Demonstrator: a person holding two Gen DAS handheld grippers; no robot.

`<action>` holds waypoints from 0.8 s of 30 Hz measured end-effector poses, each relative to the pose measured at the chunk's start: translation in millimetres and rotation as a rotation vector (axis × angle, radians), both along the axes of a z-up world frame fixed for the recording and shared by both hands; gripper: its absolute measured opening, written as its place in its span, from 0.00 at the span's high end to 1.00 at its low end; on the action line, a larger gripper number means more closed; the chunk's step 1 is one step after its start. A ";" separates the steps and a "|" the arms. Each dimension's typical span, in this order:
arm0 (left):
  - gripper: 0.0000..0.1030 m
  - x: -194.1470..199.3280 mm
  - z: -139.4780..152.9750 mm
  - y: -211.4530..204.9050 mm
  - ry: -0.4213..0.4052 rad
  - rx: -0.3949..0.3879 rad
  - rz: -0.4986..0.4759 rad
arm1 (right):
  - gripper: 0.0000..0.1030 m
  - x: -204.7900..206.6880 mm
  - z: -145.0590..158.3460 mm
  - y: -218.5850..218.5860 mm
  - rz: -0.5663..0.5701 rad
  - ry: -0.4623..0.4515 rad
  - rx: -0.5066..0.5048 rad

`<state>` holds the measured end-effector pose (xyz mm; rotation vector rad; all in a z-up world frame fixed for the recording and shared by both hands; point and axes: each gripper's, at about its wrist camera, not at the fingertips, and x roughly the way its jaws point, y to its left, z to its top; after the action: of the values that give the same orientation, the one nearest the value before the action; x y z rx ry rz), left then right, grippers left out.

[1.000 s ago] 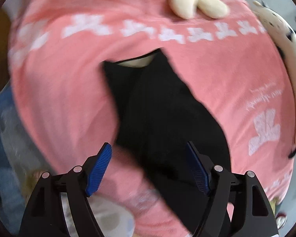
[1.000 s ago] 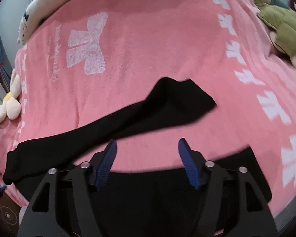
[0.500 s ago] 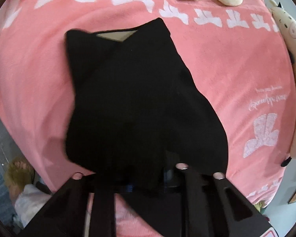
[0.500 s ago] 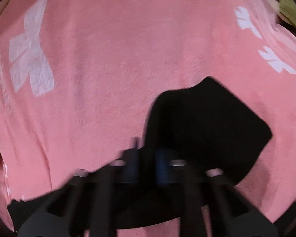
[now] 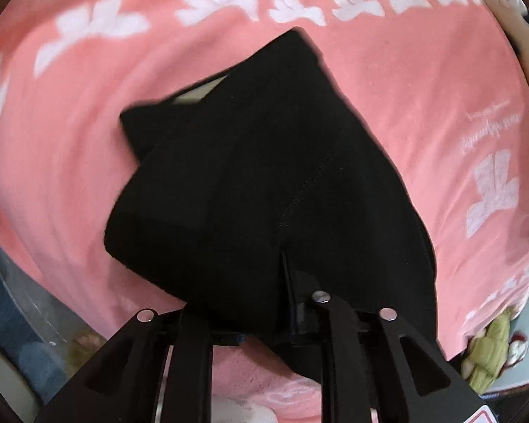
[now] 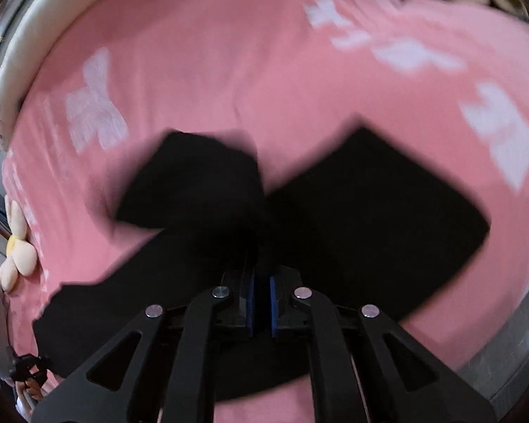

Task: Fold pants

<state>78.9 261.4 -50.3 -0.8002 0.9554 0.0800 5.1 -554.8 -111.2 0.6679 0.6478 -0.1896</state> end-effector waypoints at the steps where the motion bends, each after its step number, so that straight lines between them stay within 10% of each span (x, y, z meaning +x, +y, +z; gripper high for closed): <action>1: 0.74 -5.2 2.6 2.9 -0.023 -0.013 0.022 | 0.89 -2.2 0.9 -0.3 -0.011 -0.016 0.009; 4: 0.43 -12.8 14.0 10.4 -0.061 -0.027 0.080 | 0.83 3.0 14.4 8.7 -0.014 -0.010 -0.050; 7: 0.43 -5.4 19.0 13.2 -0.062 0.022 0.084 | 0.47 6.9 36.4 26.6 -0.039 0.040 -0.236; 8: 0.45 -0.2 16.1 14.1 -0.044 0.039 0.077 | 0.42 7.1 43.3 31.0 -0.043 0.048 -0.297; 10: 0.96 3.4 15.0 16.2 -0.020 0.107 0.090 | 0.38 1.6 52.0 42.3 -0.037 0.068 -0.425; 18: 0.95 8.7 11.6 27.3 0.003 0.123 0.054 | 0.21 7.7 51.2 64.0 0.089 0.091 -0.655; 19: 0.95 9.6 12.3 26.3 0.008 0.129 0.054 | 0.21 13.2 48.4 64.2 0.101 0.089 -0.665; 21: 0.95 10.0 12.1 27.3 0.017 0.120 0.065 | 0.52 37.9 36.9 56.7 0.134 0.145 -0.661; 22: 0.95 11.4 12.4 26.6 0.020 0.119 0.068 | 0.79 46.4 34.0 49.9 0.143 0.166 -0.614; 24: 0.95 10.6 18.3 26.5 0.018 0.128 0.069 | 0.90 38.9 52.1 21.4 0.082 0.060 -0.410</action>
<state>89.5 287.9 -32.0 -0.7149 0.9300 0.2064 44.0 -533.4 -59.2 0.2418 0.6677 -0.2584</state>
